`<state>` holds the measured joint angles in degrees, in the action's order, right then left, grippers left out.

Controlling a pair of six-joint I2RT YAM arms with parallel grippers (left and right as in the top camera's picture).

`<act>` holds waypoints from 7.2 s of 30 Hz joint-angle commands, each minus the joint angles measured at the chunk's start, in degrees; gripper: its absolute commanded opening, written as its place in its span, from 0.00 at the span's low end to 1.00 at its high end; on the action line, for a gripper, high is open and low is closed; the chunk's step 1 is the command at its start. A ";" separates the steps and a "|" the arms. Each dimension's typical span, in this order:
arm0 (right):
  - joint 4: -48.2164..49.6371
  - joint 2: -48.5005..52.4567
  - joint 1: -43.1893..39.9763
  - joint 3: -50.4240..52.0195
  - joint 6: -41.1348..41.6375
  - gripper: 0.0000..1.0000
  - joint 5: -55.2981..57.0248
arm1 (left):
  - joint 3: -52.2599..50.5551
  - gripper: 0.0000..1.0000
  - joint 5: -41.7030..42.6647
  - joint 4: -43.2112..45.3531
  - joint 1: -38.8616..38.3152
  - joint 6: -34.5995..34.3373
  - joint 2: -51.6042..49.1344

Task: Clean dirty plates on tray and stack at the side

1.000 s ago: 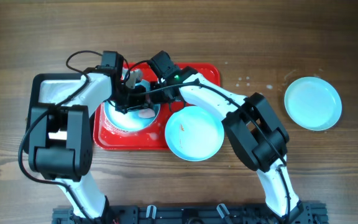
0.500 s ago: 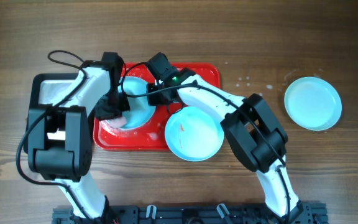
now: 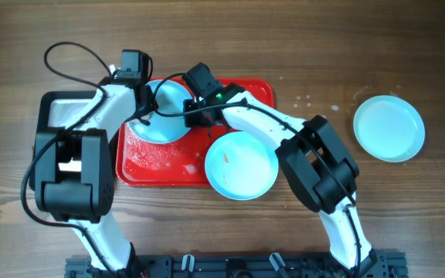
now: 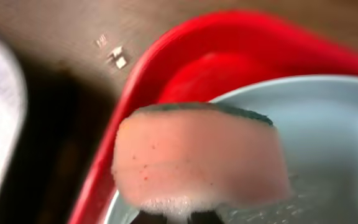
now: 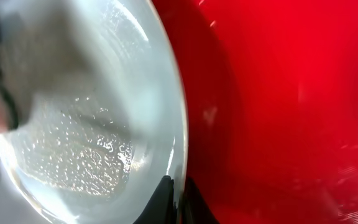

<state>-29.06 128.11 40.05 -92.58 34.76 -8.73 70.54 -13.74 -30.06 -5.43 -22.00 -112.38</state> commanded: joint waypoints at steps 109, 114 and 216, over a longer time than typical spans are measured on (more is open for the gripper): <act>-20.11 -24.15 2.21 0.04 -7.30 0.04 42.03 | 23.34 0.04 21.97 -40.76 8.28 6.58 18.36; -22.93 -24.17 11.63 0.90 -2.23 0.04 67.38 | 20.09 0.04 22.01 -39.32 8.28 6.58 16.85; -7.54 -39.17 -8.48 12.39 -11.93 0.04 20.63 | 15.47 0.04 22.18 -35.23 8.28 6.56 15.98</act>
<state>-34.28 93.67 36.86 -80.05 18.22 28.53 86.41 8.82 -65.52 2.44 -16.60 -96.01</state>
